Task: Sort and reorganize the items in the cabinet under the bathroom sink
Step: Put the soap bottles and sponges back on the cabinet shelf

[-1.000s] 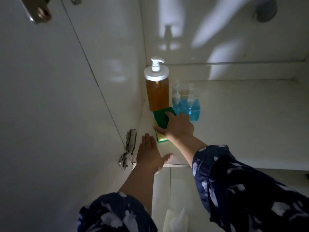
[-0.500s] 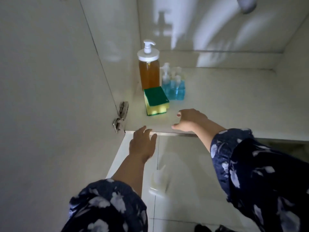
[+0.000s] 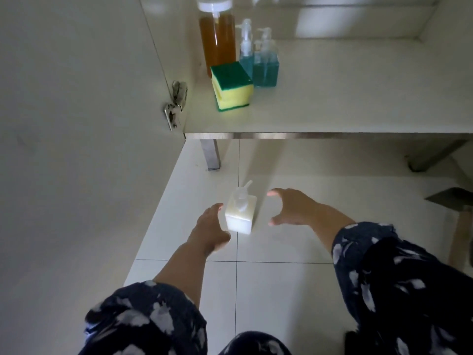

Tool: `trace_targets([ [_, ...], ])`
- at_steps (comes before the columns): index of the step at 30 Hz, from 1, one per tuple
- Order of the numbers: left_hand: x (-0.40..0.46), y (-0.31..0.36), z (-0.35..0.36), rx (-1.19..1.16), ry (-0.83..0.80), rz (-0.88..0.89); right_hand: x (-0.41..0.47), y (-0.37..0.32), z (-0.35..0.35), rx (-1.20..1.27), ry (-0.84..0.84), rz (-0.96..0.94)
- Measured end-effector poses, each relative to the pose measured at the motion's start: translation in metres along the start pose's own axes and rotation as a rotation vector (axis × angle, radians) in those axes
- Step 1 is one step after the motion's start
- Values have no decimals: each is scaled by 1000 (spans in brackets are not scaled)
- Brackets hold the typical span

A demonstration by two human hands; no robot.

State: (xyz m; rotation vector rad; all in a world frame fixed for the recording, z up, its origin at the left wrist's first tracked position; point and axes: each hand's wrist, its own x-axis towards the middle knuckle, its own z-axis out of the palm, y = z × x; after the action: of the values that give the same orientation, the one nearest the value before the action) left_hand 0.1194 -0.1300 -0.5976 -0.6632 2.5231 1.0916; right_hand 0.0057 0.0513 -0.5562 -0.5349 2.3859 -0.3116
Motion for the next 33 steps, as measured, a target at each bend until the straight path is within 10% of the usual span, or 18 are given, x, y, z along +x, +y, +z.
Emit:
trace_targets([
  [7,18,-2,-13,222,85,68,27,-16,67,442,245,-217],
  [14,26,15,-17,330,27,100,31,-10,59,317,306,-214],
  [24,61,114,-55,430,414,317,-35,12,-99,217,343,-241],
  [33,128,172,-65,574,124,277,-18,15,-221,407,519,-246],
])
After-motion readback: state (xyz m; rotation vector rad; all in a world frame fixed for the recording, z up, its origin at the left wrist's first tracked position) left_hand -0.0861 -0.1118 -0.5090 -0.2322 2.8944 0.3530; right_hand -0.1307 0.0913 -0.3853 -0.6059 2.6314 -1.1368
